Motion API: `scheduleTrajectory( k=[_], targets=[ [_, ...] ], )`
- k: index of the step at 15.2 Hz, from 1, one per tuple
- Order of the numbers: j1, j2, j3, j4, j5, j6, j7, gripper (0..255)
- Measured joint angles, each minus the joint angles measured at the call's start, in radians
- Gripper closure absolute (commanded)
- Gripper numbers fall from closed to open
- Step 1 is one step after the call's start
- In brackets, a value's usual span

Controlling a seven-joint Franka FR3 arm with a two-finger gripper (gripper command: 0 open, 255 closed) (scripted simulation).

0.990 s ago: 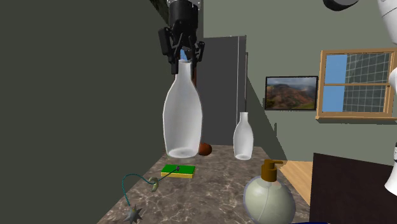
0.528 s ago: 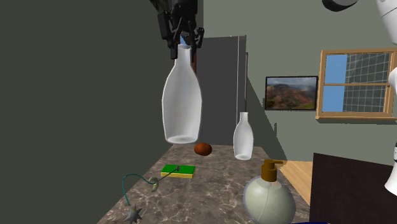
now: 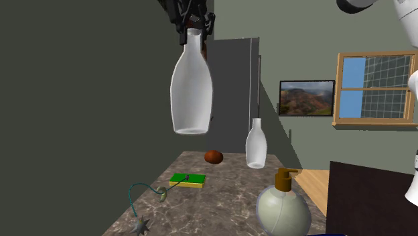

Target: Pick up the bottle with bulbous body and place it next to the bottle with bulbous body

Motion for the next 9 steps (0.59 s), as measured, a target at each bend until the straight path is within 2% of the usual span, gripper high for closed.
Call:
scheduleTrajectory(
  k=[9],
  targets=[
    [0.055, 0.080, -0.003, 0.246, -0.037, -0.169, 0.005, 255]
  ],
)
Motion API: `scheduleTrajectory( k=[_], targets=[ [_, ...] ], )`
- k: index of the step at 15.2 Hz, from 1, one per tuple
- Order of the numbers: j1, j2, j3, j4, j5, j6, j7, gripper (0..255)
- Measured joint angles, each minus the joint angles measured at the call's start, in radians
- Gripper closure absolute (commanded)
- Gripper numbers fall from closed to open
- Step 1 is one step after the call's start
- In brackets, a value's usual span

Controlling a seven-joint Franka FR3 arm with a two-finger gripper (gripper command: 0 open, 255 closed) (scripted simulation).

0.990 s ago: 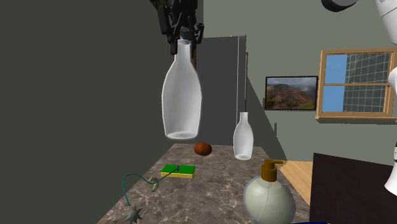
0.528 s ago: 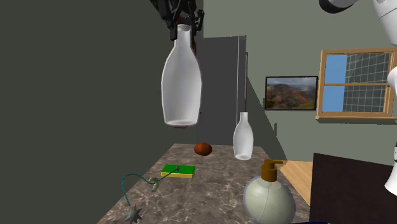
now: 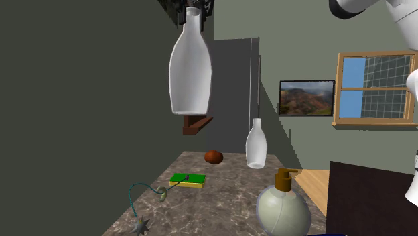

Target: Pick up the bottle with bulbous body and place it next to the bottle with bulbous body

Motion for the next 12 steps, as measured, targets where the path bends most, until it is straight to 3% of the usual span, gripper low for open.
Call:
scheduleTrajectory(
  k=[3, 4, 9, 12],
  targets=[
    [0.024, 0.032, -0.003, 0.092, -0.015, -0.060, 0.001, 255],
    [0.011, 0.021, -0.003, 0.079, -0.010, -0.058, -0.010, 255],
    [-0.130, -0.119, -0.014, -0.123, 0.059, 0.012, -0.110, 255],
    [-0.191, -0.162, -0.031, -0.179, 0.084, 0.028, -0.176, 255]
  ],
)
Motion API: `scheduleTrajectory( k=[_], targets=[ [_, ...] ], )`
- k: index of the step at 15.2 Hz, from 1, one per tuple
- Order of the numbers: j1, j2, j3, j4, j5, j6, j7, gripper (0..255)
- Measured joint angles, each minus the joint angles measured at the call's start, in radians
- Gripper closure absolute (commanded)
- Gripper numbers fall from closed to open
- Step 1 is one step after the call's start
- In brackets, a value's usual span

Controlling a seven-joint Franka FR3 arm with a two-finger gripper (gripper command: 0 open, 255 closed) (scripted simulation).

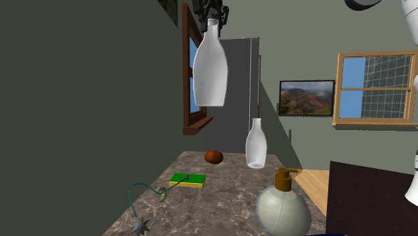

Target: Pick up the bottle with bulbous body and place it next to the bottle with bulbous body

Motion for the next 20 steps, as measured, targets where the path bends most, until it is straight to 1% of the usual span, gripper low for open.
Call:
scheduleTrajectory(
  k=[1, 2, 4, 7, 8, 11, 13, 16, 17, 20],
  targets=[
    [-0.014, -0.004, -0.006, 0.004, 0.004, -0.007, -0.020, 255],
    [-0.044, -0.031, -0.015, -0.036, 0.018, 0.008, -0.051, 255],
    [-0.087, -0.073, -0.030, -0.092, 0.040, 0.024, -0.101, 255],
    [-0.147, -0.115, -0.060, -0.151, 0.063, 0.045, -0.183, 255],
    [-0.160, -0.109, -0.069, -0.139, 0.063, 0.039, -0.205, 255],
    [-0.204, -0.137, -0.094, -0.174, 0.078, 0.048, -0.271, 255],
    [-0.229, -0.125, -0.112, -0.152, 0.077, 0.038, -0.316, 255],
    [-0.270, -0.128, -0.139, -0.152, 0.083, 0.033, -0.381, 255],
    [-0.288, -0.141, -0.150, -0.171, 0.089, 0.040, -0.409, 255],
    [-0.328, -0.122, -0.178, -0.138, 0.088, 0.025, -0.477, 255]
  ],
)
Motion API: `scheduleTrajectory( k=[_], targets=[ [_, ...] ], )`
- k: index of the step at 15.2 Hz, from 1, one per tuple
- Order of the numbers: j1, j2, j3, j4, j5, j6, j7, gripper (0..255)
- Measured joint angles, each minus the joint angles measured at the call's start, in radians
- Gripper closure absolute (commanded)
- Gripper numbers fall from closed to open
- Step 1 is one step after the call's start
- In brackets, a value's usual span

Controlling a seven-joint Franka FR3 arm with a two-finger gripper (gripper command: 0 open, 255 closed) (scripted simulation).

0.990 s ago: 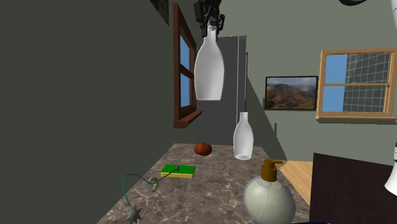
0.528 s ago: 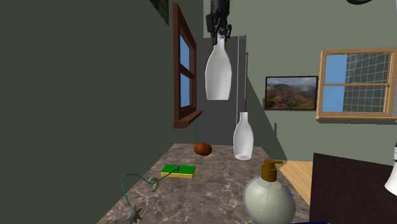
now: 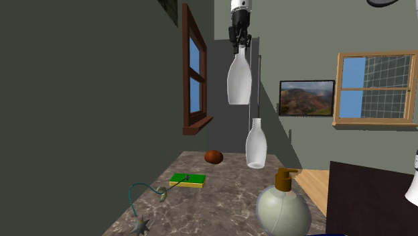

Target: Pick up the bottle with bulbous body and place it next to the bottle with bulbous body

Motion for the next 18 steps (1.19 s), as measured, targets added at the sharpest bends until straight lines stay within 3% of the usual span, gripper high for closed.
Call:
scheduleTrajectory(
  k=[4, 18],
  targets=[
    [-0.031, 0.018, -0.021, 0.007, 0.000, 0.010, -0.053, 255],
    [-0.048, -0.038, -0.029, -0.255, 0.015, 0.217, -0.073, 255]
  ],
)
